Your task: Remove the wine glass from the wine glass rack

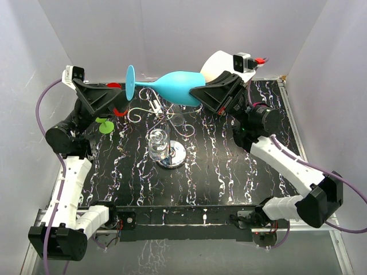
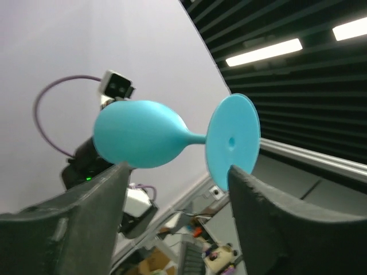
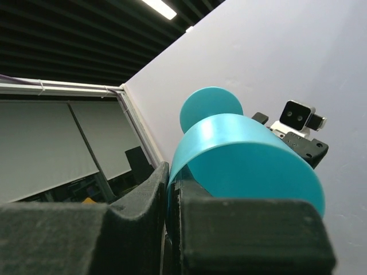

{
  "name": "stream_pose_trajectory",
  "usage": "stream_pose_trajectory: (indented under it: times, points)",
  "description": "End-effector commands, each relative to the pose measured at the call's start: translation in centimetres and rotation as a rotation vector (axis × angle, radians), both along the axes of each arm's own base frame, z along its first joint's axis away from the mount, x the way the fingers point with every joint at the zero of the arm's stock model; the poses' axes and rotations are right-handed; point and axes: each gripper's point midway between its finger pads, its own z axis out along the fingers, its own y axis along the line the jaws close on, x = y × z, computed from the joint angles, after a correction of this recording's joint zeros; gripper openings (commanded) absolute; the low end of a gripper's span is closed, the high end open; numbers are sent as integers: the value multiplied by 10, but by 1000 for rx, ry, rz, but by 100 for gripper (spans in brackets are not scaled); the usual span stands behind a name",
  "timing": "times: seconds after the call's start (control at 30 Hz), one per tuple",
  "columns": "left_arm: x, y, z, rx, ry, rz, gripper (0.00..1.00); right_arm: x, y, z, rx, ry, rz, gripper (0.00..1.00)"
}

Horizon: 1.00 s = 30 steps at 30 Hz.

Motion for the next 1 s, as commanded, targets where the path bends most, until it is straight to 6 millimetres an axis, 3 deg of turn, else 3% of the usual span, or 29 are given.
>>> stream_pose_trajectory:
  times: [0.0,0.17,0.27,0.33,0.43,0.53,0.6,0.8,0.97]
  points:
    - [-10,-2,-3,56,-43,49,74,-6,-15,15,31,-65,-132,0]
    - [-5,-7,-19,143,-14,85,90,10,-28,16,-71,-93,-430,0]
    - [-4,-10,-26,208,-24,119,93,35,-56,12,-205,-93,-761,0]
    - [-5,-11,-27,263,-39,151,94,58,-86,-9,-344,-36,-1005,0]
    - [-3,-11,-31,364,-44,221,95,77,-147,-40,-474,67,-1345,0]
    - [3,-7,-37,465,-50,313,97,80,-196,-80,-658,147,-1575,0]
    - [8,-2,-40,517,-50,370,97,75,-214,-108,-789,194,-1624,0]
    - [22,6,-51,616,-52,465,98,63,-218,-171,-1115,294,-1519,0]
    - [25,11,-54,670,-63,507,98,65,-183,-206,-1337,306,-1280,0]
